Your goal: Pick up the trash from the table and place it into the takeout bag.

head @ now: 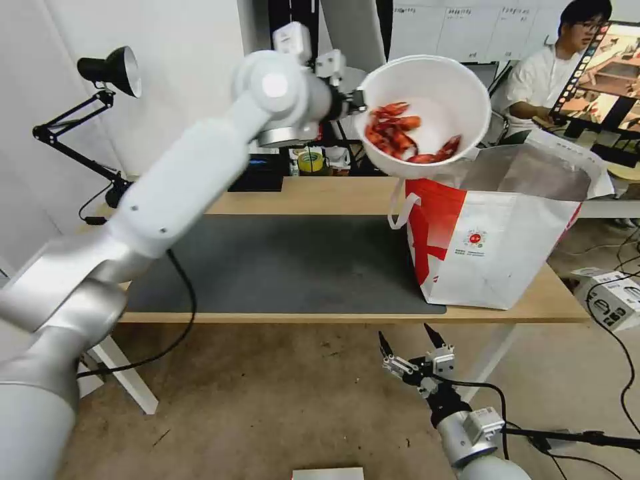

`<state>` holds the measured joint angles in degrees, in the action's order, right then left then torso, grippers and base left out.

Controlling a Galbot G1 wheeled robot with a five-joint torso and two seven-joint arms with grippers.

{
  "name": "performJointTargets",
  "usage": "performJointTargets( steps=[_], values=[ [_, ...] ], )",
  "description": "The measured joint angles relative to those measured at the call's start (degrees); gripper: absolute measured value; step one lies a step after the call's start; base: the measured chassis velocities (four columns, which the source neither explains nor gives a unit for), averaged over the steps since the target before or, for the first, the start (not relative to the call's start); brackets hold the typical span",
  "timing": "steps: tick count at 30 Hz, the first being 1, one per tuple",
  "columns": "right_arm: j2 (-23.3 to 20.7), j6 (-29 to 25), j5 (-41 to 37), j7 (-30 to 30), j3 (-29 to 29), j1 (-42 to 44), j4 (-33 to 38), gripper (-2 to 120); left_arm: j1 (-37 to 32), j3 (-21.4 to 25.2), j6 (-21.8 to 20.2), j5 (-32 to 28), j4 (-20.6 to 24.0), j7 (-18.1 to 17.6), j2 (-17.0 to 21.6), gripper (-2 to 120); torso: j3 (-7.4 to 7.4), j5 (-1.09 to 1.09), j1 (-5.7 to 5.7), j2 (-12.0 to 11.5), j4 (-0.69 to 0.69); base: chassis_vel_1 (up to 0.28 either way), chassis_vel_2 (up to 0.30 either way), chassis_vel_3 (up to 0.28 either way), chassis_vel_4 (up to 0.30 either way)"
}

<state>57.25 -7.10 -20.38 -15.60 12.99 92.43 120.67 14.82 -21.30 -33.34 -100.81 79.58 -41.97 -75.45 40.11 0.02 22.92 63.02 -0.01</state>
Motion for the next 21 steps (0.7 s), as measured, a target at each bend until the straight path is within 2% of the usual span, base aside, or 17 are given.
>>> performJointTargets(
  steps=[2, 5, 17, 21],
  values=[
    [0.0, 0.0, 0.0, 0.0, 0.0, 0.0, 0.0, 100, 0.22, -0.66, 0.96, 1.6, -2.74, -0.07, -2.68, 0, 0.0, 0.0, 0.0, 0.0, 0.0, 0.0, 0.0, 0.0, 0.0],
    [0.0, 0.0, 0.0, 0.0, 0.0, 0.0, 0.0, 100, 0.06, -1.35, 2.41, 3.59, -4.51, -0.07, -4.78, 0, 0.0, 0.0, 0.0, 0.0, 0.01, 0.0, 0.0, 0.0, 0.0],
    [0.0, 0.0, 0.0, 0.0, 0.0, 0.0, 0.0, 100, -1.23, -2.85, 7.28, 7.25, -6.92, -0.29, -10.42, 0, 0.0, -0.01, -0.01, 0.01, 0.02, 0.0, 0.0, 0.0, 0.0],
    [0.0, 0.0, 0.0, 0.0, 0.0, 0.0, 0.0, 100, -2.01, -4.67, 9.99, 11.09, -7.22, -0.73, -11.99, 0, 0.0, -0.01, -0.01, 0.01, 0.0, 0.0, 0.0, 0.0, 0.0]
  ],
)
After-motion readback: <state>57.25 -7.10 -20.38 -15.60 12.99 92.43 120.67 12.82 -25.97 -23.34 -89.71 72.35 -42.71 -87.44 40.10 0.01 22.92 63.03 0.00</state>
